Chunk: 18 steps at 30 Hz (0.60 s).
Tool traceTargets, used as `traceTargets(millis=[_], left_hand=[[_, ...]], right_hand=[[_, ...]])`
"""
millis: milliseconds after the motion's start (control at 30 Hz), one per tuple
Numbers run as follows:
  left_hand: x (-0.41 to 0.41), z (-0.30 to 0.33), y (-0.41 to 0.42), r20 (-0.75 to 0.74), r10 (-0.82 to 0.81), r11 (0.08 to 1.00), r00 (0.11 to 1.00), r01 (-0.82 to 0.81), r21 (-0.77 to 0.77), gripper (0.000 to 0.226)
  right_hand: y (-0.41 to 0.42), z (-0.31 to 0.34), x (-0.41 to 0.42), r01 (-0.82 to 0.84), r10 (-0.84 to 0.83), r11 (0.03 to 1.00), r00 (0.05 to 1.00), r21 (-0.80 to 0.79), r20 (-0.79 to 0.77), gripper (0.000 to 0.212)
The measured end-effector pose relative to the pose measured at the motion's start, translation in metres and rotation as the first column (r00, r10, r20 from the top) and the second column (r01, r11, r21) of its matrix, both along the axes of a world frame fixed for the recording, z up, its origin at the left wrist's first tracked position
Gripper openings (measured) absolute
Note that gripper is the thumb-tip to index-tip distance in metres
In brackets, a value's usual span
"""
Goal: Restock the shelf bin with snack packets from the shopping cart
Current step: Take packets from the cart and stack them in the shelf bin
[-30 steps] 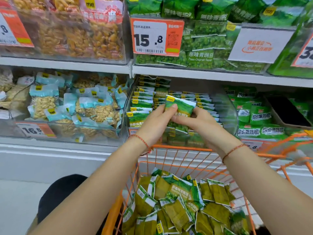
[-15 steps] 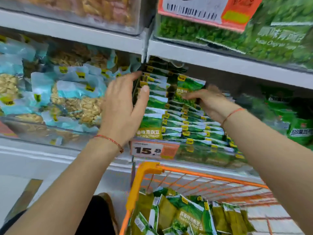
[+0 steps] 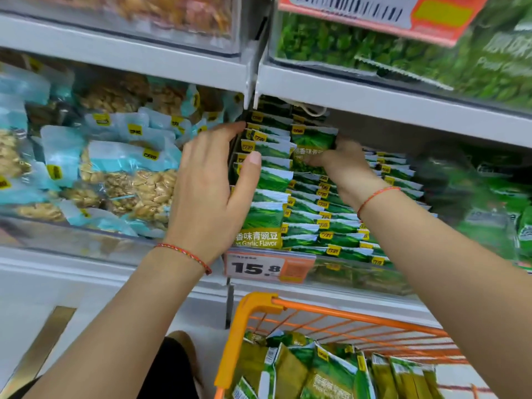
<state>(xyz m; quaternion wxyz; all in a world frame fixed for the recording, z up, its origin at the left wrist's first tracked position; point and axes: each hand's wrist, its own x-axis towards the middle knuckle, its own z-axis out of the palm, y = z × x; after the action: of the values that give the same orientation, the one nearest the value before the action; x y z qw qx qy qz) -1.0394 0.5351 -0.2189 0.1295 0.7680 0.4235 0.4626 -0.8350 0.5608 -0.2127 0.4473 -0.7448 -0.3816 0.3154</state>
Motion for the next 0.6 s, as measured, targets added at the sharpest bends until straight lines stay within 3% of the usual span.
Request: traceTargets(millis=[167, 300, 467, 600], left_hand=[[0.0, 0.0, -0.001, -0.011, 0.001, 1.0, 1.0, -0.001, -0.003, 0.039], [-0.002, 0.0, -0.001, -0.01, 0.001, 1.0, 1.0, -0.001, -0.005, 0.038], [-0.003, -0.001, -0.001, -0.027, 0.009, 1.0, 1.0, -0.009, -0.002, 0.038], [-0.001, -0.002, 0.0, -0.03, 0.016, 1.0, 0.999, -0.016, -0.002, 0.039]], right_hand=[[-0.002, 0.007, 0.001, -0.028, 0.032, 0.998, 0.998, -0.06, 0.056, 0.059], [-0.003, -0.001, -0.002, 0.001, 0.013, 0.998, 0.977, -0.063, 0.213, 0.046], [-0.006, -0.013, -0.003, 0.076, -0.085, 0.995, 0.984, 0.06, 0.155, 0.031], [-0.002, -0.011, -0.003, 0.04, -0.051, 0.997, 0.982, 0.065, 0.179, 0.039]])
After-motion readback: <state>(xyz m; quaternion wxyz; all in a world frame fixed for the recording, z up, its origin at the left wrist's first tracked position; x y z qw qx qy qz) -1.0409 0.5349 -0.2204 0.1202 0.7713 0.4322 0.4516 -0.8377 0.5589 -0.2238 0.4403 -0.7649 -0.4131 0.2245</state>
